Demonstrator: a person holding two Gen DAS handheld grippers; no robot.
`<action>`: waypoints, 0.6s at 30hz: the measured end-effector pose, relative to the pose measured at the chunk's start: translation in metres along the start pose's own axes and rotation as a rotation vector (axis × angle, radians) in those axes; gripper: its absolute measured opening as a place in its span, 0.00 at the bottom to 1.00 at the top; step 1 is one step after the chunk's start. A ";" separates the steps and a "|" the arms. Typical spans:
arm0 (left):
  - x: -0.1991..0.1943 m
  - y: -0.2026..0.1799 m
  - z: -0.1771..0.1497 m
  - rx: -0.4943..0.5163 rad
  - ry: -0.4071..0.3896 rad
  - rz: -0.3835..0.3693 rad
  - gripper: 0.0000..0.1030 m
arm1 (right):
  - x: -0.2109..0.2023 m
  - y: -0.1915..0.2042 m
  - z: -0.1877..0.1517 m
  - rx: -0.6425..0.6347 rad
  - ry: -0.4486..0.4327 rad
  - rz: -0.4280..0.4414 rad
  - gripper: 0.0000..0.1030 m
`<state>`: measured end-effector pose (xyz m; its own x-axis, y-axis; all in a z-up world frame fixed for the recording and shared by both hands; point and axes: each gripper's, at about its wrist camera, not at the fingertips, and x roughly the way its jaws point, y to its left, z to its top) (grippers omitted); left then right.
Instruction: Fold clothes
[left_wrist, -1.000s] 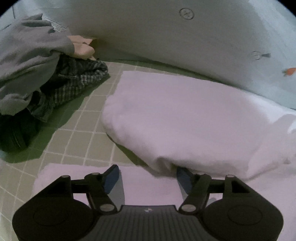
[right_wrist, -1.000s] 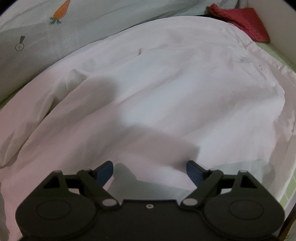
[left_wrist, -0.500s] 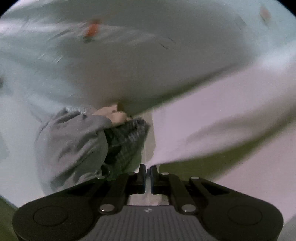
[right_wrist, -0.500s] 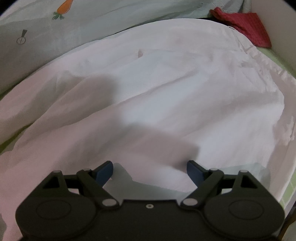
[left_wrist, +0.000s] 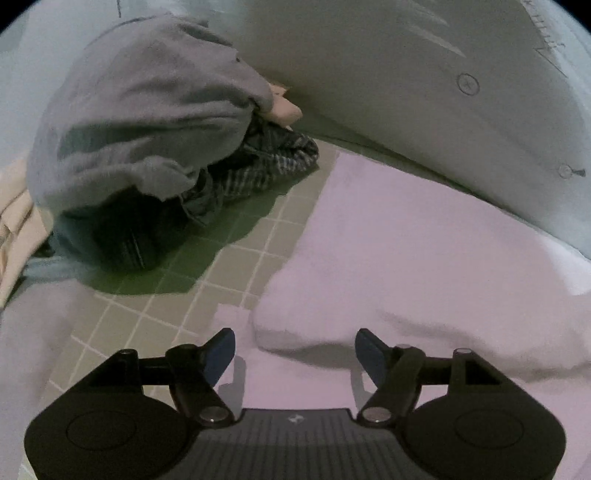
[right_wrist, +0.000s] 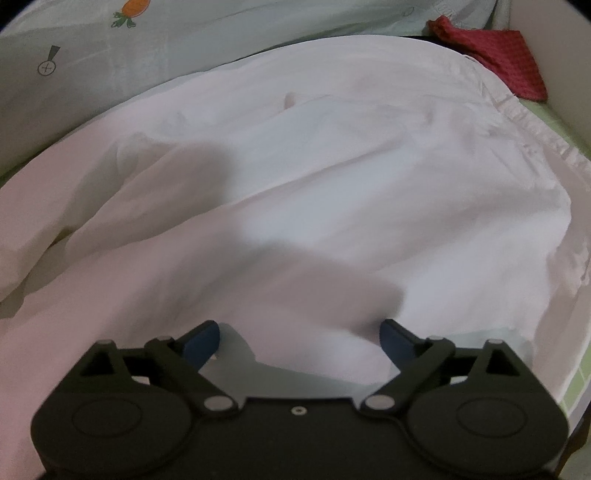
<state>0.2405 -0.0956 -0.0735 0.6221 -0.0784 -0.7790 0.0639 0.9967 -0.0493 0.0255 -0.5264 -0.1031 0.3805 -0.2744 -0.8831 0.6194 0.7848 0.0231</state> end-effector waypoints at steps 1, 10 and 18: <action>0.000 -0.003 0.003 0.015 -0.011 0.005 0.71 | 0.000 -0.001 0.000 0.004 0.000 0.003 0.92; 0.055 -0.029 0.063 0.119 -0.045 -0.020 0.73 | 0.006 -0.011 0.020 0.085 -0.016 0.006 0.92; 0.140 -0.053 0.133 0.146 -0.064 -0.059 0.73 | 0.021 -0.009 0.059 0.096 -0.028 -0.049 0.91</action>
<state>0.4278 -0.1624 -0.0973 0.6622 -0.1425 -0.7356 0.2117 0.9773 0.0012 0.0684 -0.5716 -0.0944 0.3661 -0.3275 -0.8711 0.6999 0.7138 0.0258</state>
